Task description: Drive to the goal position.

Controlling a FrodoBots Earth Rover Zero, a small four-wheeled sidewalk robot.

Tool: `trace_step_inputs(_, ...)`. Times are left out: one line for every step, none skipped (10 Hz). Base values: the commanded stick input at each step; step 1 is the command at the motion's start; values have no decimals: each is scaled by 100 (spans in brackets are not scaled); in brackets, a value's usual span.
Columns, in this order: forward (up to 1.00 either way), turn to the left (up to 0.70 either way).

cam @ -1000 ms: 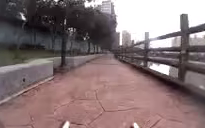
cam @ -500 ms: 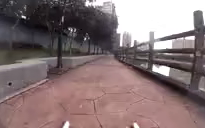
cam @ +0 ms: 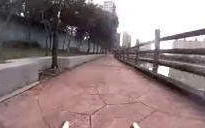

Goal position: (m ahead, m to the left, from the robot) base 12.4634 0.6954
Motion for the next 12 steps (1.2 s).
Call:
trace_step_inputs(70,0)
trace_step_inputs(70,0)
trace_step_inputs(70,0)
trace_step_inputs(70,0)
trace_step_inputs(70,0)
trace_step_inputs(70,0)
trace_step_inputs(70,0)
trace_step_inputs(70,0)
trace_step_inputs(70,0)
trace_step_inputs(70,0)
trace_step_inputs(70,0)
trace_step_inputs(70,0)
